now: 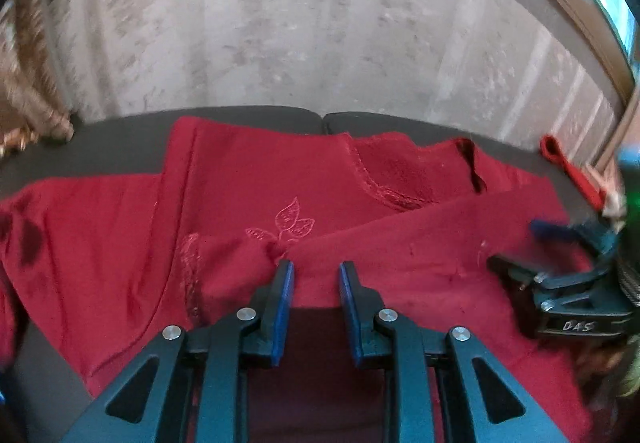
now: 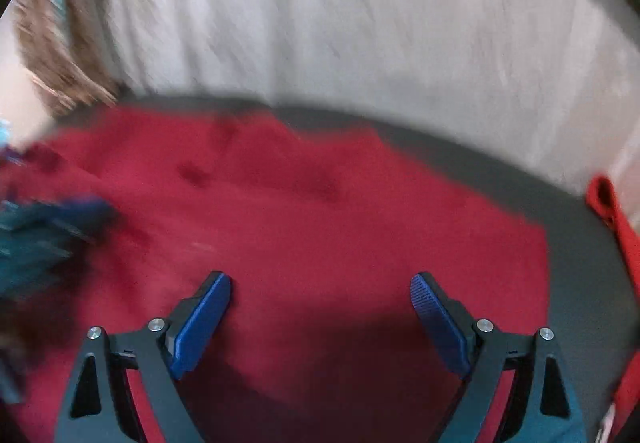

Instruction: Fold clothes

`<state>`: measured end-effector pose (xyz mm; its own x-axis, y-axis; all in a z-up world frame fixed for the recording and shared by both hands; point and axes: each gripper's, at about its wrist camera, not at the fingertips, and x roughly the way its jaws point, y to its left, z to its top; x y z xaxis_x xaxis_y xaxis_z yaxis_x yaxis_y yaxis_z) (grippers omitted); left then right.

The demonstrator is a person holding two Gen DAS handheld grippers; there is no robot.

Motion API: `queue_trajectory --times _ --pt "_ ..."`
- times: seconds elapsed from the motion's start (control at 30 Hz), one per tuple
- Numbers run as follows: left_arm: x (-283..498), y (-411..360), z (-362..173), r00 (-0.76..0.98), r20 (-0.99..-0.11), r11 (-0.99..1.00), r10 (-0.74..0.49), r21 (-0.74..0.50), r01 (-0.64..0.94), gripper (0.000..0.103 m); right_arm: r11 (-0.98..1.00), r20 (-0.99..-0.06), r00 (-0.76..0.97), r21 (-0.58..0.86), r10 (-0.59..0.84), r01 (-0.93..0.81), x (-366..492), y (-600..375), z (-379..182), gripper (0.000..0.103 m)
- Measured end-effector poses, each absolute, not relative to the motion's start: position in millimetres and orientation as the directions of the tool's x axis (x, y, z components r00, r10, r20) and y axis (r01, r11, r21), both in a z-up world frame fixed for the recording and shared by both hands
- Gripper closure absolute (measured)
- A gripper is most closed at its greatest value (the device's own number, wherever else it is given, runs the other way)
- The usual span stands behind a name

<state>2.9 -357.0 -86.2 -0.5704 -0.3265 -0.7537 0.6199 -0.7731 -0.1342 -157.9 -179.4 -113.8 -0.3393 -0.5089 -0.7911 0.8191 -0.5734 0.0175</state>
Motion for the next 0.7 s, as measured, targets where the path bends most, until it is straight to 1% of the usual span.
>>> queue_trajectory --times 0.07,0.17,0.23,0.37,0.43,0.47,0.5,0.57,0.63,0.7 --pt "9 -355 -84 -0.589 -0.746 -0.76 -0.311 -0.177 0.625 0.079 -0.59 -0.777 -0.339 0.051 -0.53 0.806 -165 -172 -115 0.007" --pt "25 -352 -80 -0.624 -0.725 -0.727 -0.293 -0.255 0.638 0.079 -0.584 -0.78 -0.339 0.042 -0.526 0.811 -167 -172 -121 0.004" --pt "49 -343 -76 -0.649 -0.704 -0.694 -0.287 -0.314 0.648 0.079 -0.586 -0.78 -0.346 0.033 -0.522 0.81 -168 -173 -124 0.003" --pt "93 -317 -73 -0.693 -0.661 -0.672 -0.286 -0.378 0.637 0.078 -0.584 -0.787 -0.348 0.021 -0.51 0.811 -169 -178 -121 0.0" --pt "112 -303 -73 -0.717 -0.637 -0.677 -0.281 -0.398 0.619 0.077 -0.584 -0.794 -0.353 0.003 -0.494 0.812 -169 -182 -116 0.001" --pt "117 -297 -75 -0.725 -0.629 -0.684 -0.279 -0.399 0.61 0.075 -0.564 -0.783 -0.361 -0.015 -0.507 0.826 -162 -189 -107 0.002" --pt "119 -292 -78 -0.727 -0.629 -0.697 -0.275 -0.39 0.602 0.074 -0.536 -0.765 -0.369 -0.038 -0.528 0.844 -153 -198 -94 0.004" --pt "121 -284 -90 -0.713 -0.65 -0.707 -0.262 -0.374 0.601 0.074 -0.453 -0.728 -0.35 -0.06 -0.59 0.889 -128 -221 -68 0.005" --pt "123 -286 -99 -0.724 -0.647 -0.686 -0.237 -0.417 0.597 0.074 -0.318 -0.696 -0.255 -0.041 -0.671 0.947 -92 -256 -44 0.005" --pt "126 -292 -102 -0.746 -0.631 -0.669 -0.215 -0.461 0.583 0.074 -0.162 -0.702 -0.125 -0.014 -0.701 0.987 -50 -300 -32 0.004"
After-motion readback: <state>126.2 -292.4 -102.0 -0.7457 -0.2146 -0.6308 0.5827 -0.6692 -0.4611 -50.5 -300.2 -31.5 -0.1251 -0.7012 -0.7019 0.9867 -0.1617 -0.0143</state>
